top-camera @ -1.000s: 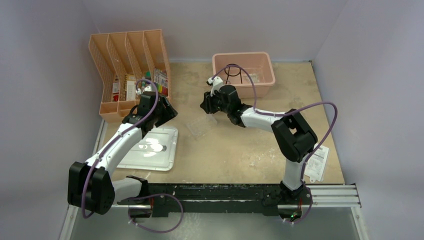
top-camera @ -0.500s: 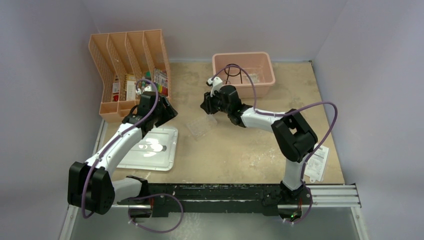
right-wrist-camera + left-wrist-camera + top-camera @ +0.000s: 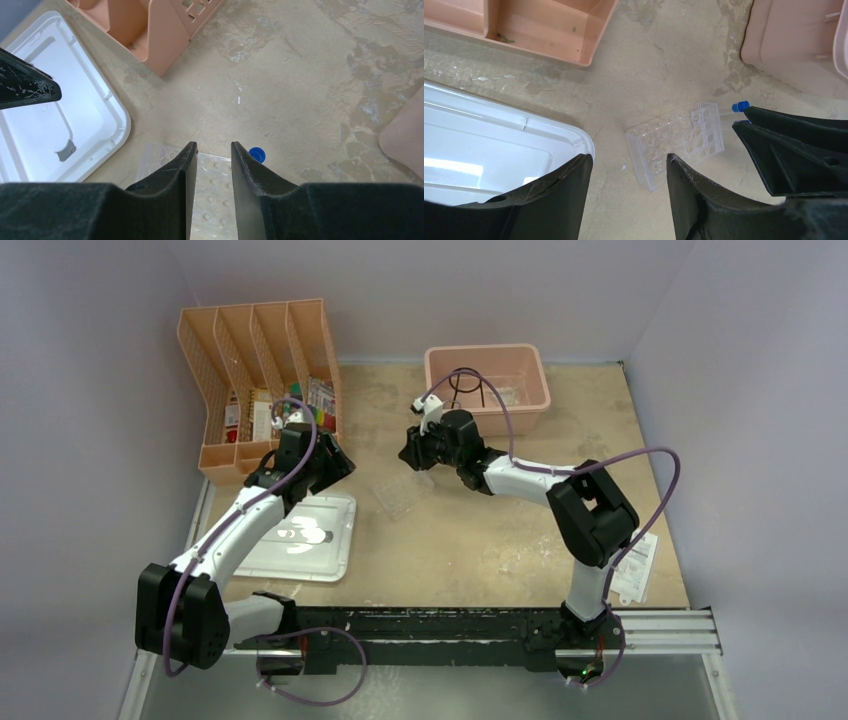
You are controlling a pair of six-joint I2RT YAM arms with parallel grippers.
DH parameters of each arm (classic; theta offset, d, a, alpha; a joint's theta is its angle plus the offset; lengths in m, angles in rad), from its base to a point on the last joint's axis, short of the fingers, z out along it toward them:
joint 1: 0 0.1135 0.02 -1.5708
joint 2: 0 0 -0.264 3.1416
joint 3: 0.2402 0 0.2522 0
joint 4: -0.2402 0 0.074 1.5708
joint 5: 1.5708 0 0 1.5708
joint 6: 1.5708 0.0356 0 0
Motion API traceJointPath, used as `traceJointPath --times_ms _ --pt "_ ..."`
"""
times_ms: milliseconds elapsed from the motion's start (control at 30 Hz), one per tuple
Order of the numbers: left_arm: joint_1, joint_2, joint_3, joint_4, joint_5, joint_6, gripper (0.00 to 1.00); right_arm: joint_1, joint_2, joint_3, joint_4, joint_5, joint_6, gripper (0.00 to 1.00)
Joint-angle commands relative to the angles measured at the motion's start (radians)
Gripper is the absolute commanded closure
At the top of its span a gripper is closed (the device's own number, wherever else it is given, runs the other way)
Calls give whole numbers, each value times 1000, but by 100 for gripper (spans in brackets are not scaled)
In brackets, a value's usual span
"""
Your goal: Organize the chemistry lab equipment
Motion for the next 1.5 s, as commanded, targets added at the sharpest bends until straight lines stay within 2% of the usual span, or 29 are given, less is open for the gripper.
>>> traceJointPath --times_ms 0,100,267,500,667,700,867,1000,1233,1467 --pt "10 -16 3 21 -7 13 44 2 -40 7 9 -23 -17 66" --pt "11 -18 3 21 -5 12 44 2 -43 8 8 -12 -17 66" --pt "11 -18 4 21 -6 11 44 1 -78 24 -6 41 6 59" --pt "9 -35 36 -15 -23 20 44 1 -135 81 -97 123 20 53" --pt "9 -64 41 -120 -136 25 44 8 -205 67 -173 132 87 50" --pt "8 -69 30 -144 -170 22 48 9 -223 58 -183 141 110 49" --pt "-58 -70 -30 -195 -240 10 53 11 -290 28 -261 150 208 49" --pt "-171 -20 -30 -185 -290 -13 52 11 -335 3 -343 195 271 49" --pt "-190 99 -43 -174 -287 -20 50 11 -405 -82 -398 171 368 48" --pt "-195 188 -48 -117 -204 1 62 11 -398 -110 -398 166 384 48"
